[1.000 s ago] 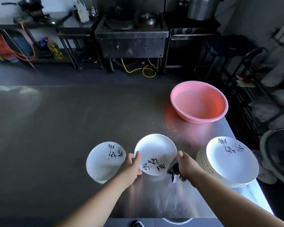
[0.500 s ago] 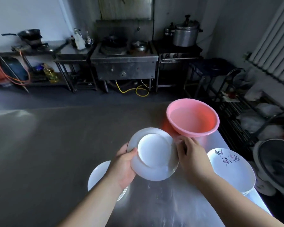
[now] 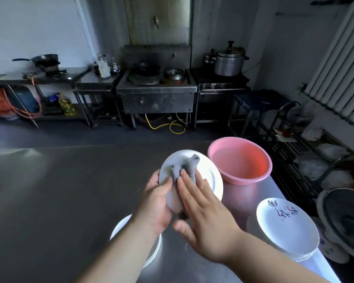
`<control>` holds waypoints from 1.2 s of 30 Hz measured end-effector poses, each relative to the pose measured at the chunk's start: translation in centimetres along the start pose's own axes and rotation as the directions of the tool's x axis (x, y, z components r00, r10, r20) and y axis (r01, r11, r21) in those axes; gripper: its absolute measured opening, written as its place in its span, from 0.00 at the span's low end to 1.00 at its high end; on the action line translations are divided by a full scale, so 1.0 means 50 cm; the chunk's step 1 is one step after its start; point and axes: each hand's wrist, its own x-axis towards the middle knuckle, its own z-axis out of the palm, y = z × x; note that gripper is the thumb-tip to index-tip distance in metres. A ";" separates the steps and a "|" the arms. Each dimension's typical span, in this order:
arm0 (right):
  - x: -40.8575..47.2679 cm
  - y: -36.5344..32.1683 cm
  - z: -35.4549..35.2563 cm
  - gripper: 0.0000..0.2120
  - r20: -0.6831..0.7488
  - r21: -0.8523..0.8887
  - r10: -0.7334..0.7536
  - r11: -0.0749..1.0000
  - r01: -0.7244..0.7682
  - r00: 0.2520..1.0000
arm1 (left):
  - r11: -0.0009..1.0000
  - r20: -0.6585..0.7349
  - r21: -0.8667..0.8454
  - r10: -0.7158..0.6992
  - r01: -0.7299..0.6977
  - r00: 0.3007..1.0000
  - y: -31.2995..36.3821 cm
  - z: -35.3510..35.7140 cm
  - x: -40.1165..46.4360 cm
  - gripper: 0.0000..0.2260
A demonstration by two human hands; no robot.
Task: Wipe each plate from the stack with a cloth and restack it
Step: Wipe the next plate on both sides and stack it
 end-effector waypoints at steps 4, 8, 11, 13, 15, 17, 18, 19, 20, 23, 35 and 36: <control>-0.016 0.007 -0.006 0.43 -0.024 -0.183 -0.035 0.983 0.030 0.999 | 1.000 -0.017 -0.014 0.014 -0.015 1.000 0.008 0.009 -0.003 0.14; 0.049 0.047 -0.042 0.46 -0.041 -0.259 0.100 0.960 -0.107 0.994 | 1.000 0.052 0.004 -0.011 0.011 0.999 -0.006 0.026 -0.029 0.15; 0.039 0.042 -0.043 0.47 -0.045 -0.192 0.016 0.981 -0.025 0.999 | 0.999 0.045 -0.035 0.020 -0.018 0.999 0.001 0.042 -0.029 0.14; 0.001 0.024 -0.031 0.46 -0.060 -0.183 -0.095 0.980 0.082 0.994 | 0.997 0.024 -0.068 0.048 -0.046 0.999 0.012 0.043 -0.022 0.14; -0.030 0.016 -0.027 0.46 -0.048 -0.198 -0.144 0.971 0.132 0.988 | 0.996 0.024 -0.072 0.054 -0.052 0.998 0.018 0.040 -0.017 0.15; -0.024 0.034 -0.034 0.46 -0.058 -0.189 -0.126 0.975 0.113 0.990 | 0.997 0.022 -0.061 0.039 -0.037 0.999 0.013 0.039 -0.021 0.16; -0.009 0.048 -0.040 0.45 -0.070 -0.174 -0.091 0.982 0.078 0.993 | 0.998 0.027 -0.050 0.029 -0.028 0.999 0.008 0.041 -0.026 0.16; 0.007 0.063 -0.050 0.45 -0.083 -0.162 -0.047 0.986 0.033 0.995 | 0.999 0.036 -0.040 0.025 -0.024 0.999 0.001 0.045 -0.031 0.16; 0.023 0.076 -0.061 0.45 -0.089 -0.158 -0.006 0.987 -0.008 0.996 | 0.999 0.052 -0.040 0.025 -0.023 0.998 -0.004 0.049 -0.038 0.16; 0.032 0.095 -0.072 0.45 -0.089 -0.167 0.024 0.985 -0.038 0.996 | 0.998 0.055 -0.049 0.041 -0.038 0.998 -0.003 0.064 -0.040 0.15; 0.006 0.117 -0.072 0.42 -0.104 -0.060 0.173 0.982 -0.180 0.979 | 0.997 0.038 -0.072 0.023 -0.020 0.999 -0.002 0.075 -0.033 0.15; 0.005 0.115 -0.072 0.42 -0.112 -0.043 0.182 0.981 -0.188 0.977 | 0.996 0.035 -0.083 0.035 -0.032 0.999 0.001 0.078 -0.031 0.14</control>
